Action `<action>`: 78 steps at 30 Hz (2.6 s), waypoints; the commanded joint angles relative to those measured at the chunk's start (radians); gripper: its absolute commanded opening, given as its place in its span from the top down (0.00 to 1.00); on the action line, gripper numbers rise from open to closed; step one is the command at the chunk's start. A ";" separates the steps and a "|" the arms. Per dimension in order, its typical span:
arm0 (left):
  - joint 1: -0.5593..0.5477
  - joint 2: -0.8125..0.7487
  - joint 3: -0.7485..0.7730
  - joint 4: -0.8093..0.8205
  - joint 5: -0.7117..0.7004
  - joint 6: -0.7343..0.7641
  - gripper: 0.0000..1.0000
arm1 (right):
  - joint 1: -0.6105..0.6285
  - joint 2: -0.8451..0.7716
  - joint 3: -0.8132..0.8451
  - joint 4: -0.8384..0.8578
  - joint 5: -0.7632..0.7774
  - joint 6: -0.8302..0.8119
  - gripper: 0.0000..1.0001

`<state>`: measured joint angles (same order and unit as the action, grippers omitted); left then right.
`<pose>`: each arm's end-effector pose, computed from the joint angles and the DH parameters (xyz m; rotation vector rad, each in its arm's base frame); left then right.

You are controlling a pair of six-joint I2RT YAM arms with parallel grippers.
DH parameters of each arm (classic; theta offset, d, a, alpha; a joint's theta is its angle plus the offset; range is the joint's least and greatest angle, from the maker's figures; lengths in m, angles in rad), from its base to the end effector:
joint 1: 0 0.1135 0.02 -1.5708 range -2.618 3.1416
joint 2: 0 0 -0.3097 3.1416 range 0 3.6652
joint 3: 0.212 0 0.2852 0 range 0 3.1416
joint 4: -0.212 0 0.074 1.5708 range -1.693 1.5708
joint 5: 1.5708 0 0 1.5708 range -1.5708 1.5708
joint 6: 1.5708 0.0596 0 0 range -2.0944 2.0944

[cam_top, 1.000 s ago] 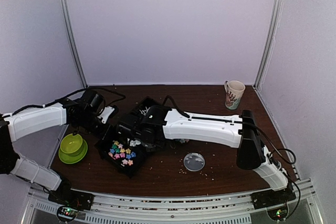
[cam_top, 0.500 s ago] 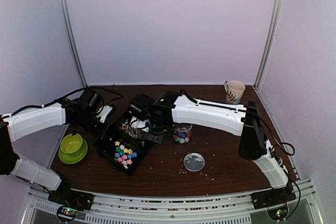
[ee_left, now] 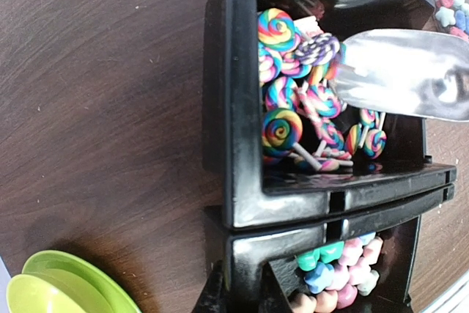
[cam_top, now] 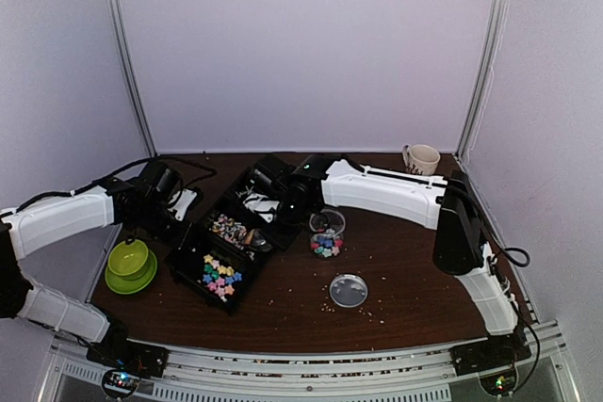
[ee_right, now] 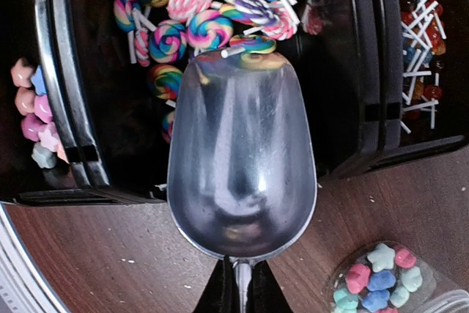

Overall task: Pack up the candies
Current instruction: Scoop the fake candies from the plate.

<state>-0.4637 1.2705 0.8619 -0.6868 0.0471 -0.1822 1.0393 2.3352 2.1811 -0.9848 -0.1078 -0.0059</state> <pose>0.2395 -0.1229 0.2349 0.3930 2.6642 -0.2672 0.2858 0.4988 0.2325 -1.4194 2.3982 0.4327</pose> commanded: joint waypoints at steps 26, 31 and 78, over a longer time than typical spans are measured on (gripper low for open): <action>-0.075 -0.039 0.055 0.092 0.266 0.066 1.00 | 0.030 -0.027 -0.166 0.365 -0.065 0.285 1.00; -0.075 -0.048 0.034 0.113 0.274 0.051 1.00 | 0.025 -0.096 -0.297 0.488 -0.012 0.370 1.00; -0.037 -0.132 0.002 0.144 0.133 -0.033 1.00 | -0.003 -0.208 -0.509 0.576 -0.110 0.558 1.00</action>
<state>-0.5121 1.1763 0.8402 -0.7055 0.0963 -0.1997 1.0458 2.1452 1.6833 -0.3611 -0.2584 0.4919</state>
